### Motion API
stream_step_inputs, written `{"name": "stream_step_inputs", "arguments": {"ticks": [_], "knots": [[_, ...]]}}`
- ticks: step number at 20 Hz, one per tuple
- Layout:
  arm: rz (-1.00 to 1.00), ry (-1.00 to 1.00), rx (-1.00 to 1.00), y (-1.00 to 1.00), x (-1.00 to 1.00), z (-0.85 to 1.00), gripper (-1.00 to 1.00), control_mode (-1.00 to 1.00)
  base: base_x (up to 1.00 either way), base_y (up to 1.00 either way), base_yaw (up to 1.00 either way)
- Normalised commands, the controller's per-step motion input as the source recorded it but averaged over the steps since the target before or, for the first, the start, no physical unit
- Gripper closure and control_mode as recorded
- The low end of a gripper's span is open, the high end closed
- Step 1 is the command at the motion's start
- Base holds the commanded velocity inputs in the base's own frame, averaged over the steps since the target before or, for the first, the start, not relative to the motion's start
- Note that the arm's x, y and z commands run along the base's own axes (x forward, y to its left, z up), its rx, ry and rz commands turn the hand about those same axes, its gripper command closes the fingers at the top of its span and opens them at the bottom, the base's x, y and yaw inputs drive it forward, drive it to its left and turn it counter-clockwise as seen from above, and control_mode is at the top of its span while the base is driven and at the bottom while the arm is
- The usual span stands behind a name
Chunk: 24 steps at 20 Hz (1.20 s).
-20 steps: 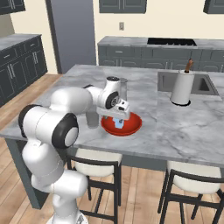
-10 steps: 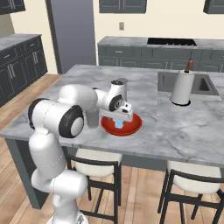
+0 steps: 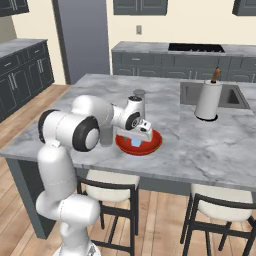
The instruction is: There are two ice cubes in the ice bowl. Place both ice cubes in the glass cup.
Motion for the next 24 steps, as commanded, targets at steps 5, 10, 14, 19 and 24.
{"name": "stream_step_inputs", "arguments": {"ticks": [5,10,14,19,24], "knots": [[0.0,0.0,0.0,0.0,0.19,-0.23,-1.0,-1.0,0.0,0.0,0.0],[0.0,0.0,0.0,0.0,0.37,-0.15,-1.0,-1.0,0.0,0.0,0.0],[0.0,0.0,0.0,0.0,0.34,-0.14,-1.0,-1.0,0.0,0.0,0.0],[0.0,0.0,0.0,0.0,0.13,-0.13,1.0,-1.0,0.0,0.0,0.0],[0.0,-0.01,0.0,0.0,-0.07,0.0,1.0,-1.0,0.0,0.0,0.0]]}}
